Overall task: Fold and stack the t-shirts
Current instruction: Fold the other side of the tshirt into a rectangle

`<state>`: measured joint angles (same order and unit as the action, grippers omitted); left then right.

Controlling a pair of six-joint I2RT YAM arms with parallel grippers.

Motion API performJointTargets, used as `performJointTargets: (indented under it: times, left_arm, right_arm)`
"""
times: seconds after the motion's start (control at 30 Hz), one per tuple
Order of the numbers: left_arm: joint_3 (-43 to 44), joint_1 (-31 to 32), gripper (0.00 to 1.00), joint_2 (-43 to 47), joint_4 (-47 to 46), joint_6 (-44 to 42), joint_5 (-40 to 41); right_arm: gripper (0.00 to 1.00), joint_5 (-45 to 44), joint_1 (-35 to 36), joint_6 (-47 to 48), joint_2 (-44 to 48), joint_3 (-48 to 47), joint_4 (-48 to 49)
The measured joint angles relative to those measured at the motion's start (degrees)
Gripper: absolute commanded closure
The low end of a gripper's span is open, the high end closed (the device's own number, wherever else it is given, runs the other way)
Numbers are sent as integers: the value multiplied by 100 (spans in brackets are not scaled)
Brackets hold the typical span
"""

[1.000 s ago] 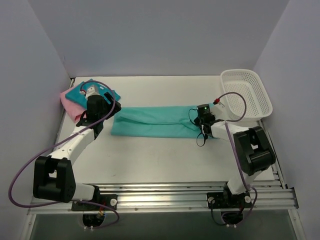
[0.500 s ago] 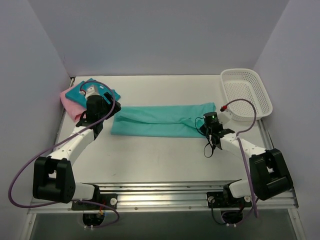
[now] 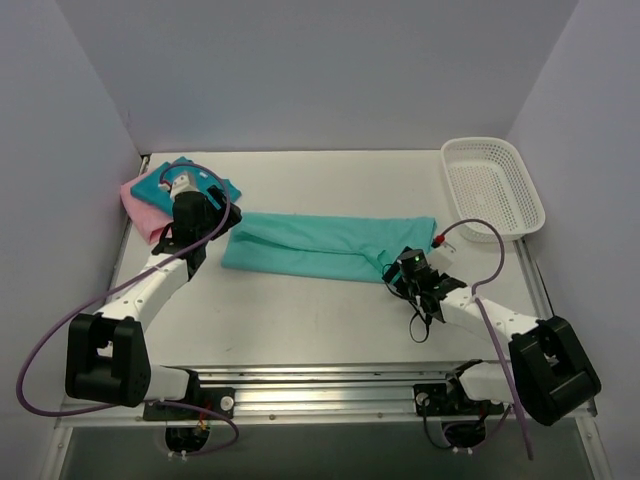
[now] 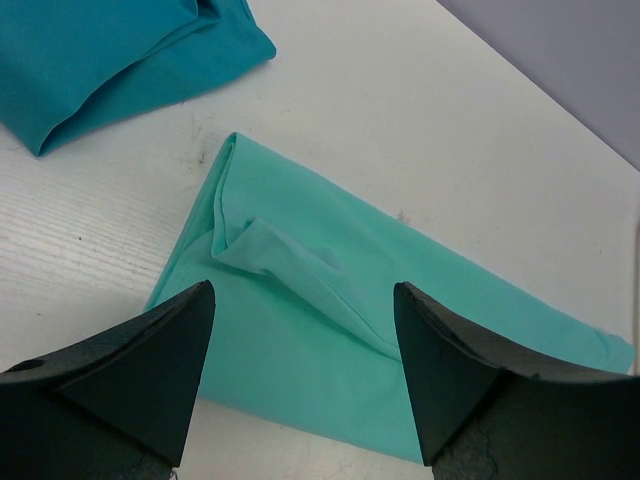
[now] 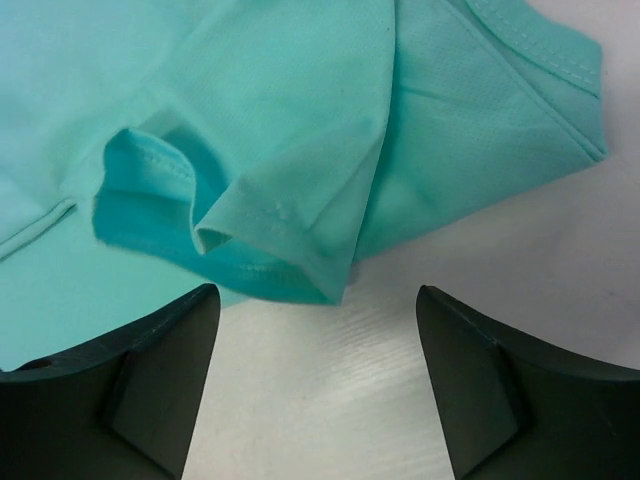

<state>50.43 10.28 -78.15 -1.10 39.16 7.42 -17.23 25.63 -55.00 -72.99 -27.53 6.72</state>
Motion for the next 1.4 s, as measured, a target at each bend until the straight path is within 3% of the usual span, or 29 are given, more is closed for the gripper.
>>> performJointTargets:
  times: [0.27,0.33,0.37,0.4,0.47,0.7,0.9,1.23,1.4]
  left_arm:
    - [0,-20,19,-2,-4,0,9]
    - [0,-22,19,-13,-15,0,7]
    - [0,-22,19,-22,-28,0,7]
    - [0,-22,19,-35,-46,0,7]
    - [-7,-22,19,-46,-76,0,7]
    - [-22,-28,19,-50,-96,-7,15]
    - [-63,-28,19,-50,-173,-39,7]
    - [-109,-33,19,-55,-223,-63,7]
    - [-109,-33,19,-72,-258,-63,4]
  right_arm:
    - [28,-236,186,13,538,-734,-693]
    - [49,-326,184,114,525,-1040,-695]
    - [73,-376,177,179,487,-1178,-686]
    - [86,-420,166,258,398,-1320,-671]
    - [100,-481,87,361,90,-1622,-525]
    - [100,-498,-260,529,-1563,-2155,26]
    - [100,-446,-267,507,-2433,-2155,210]
    - [100,-382,-146,407,-2457,-2153,367]
    - [100,-369,42,407,-1952,-1989,306]
